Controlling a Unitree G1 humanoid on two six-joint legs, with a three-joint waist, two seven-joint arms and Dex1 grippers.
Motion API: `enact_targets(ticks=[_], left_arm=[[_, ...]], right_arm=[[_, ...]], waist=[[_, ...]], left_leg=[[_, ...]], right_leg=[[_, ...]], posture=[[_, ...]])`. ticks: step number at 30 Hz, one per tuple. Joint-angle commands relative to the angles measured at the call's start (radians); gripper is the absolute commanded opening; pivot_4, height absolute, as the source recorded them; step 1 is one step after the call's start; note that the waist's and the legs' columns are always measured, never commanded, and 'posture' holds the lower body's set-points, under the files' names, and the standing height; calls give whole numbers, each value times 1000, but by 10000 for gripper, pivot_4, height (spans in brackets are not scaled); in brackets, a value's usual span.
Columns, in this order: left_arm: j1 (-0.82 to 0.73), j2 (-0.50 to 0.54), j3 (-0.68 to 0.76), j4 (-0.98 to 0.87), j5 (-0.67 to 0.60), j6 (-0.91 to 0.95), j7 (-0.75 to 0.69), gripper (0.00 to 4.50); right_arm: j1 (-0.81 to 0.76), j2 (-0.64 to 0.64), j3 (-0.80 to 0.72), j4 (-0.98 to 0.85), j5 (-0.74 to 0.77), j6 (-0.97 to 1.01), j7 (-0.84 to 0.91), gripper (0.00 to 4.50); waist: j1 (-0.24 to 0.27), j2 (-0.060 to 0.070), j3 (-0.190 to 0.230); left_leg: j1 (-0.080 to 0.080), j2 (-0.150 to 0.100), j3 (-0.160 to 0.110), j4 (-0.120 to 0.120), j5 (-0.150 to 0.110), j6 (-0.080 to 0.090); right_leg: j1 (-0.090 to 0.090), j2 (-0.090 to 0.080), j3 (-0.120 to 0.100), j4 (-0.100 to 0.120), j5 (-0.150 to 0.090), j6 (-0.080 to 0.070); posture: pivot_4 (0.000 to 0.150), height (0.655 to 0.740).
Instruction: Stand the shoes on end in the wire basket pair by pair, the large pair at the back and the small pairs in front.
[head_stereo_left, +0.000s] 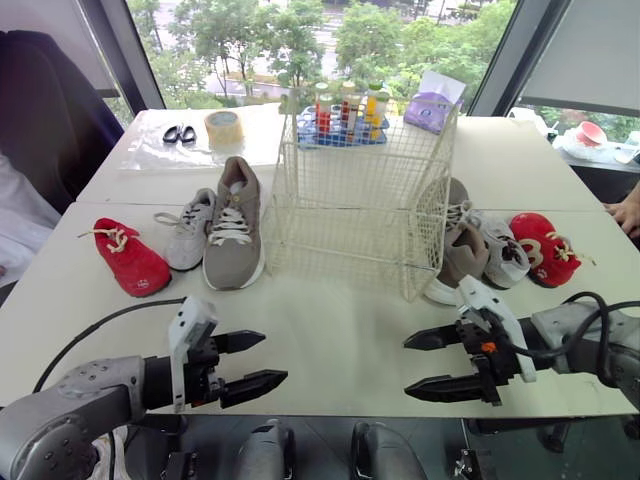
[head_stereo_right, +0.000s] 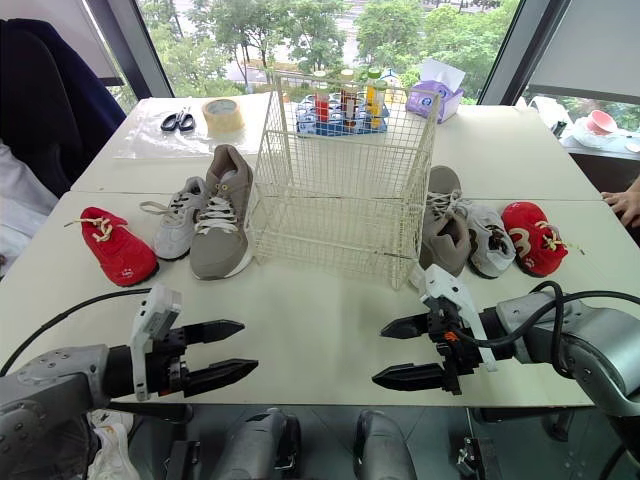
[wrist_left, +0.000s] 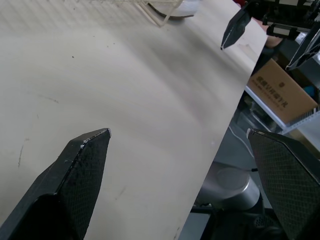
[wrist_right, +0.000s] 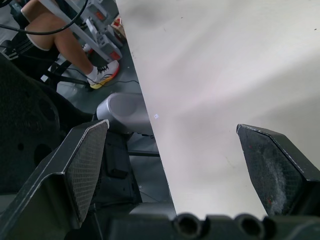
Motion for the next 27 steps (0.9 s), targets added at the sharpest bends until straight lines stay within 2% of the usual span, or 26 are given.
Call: enact_targets(ticks=[1,16,22,25,27], left_arm=[[-23,-13,23,-3,-47,1,17,45000],[-38,-17,10,-3,-24,-13,44,45000],[-49,1,0,24,11,-16,13,45000],[-56,30,12,39,21,-15,-30,45000],[-78,68,40,50,8,-4,-62,45000]], right_arm=[[-7,6,-15,-16,9,-12,3,44498],[-37,8,6,6,-19,-18,-2,44498],[-32,-38,-51,2,-11,-3,14,44498],[-74,-100,-171,-10,111,61,54,44498],[-165,-143,-226,17,194,97,70,44498]], waist=[[0,0,0],[-1,0,0],[0,0,0],[0,1,1],[-1,1,1]], left_leg=[[0,0,0,0,0,0],[0,0,0,0,0,0],[0,0,0,0,0,0],[0,0,0,0,0,0],[0,0,0,0,0,0]], right_leg=[[0,0,0,0,0,0],[0,0,0,0,0,0],[0,0,0,0,0,0],[0,0,0,0,0,0],[0,0,0,0,0,0]], posture=[[1500,7400],[1500,7400],[1500,7400],[1500,7400],[1500,7400]])
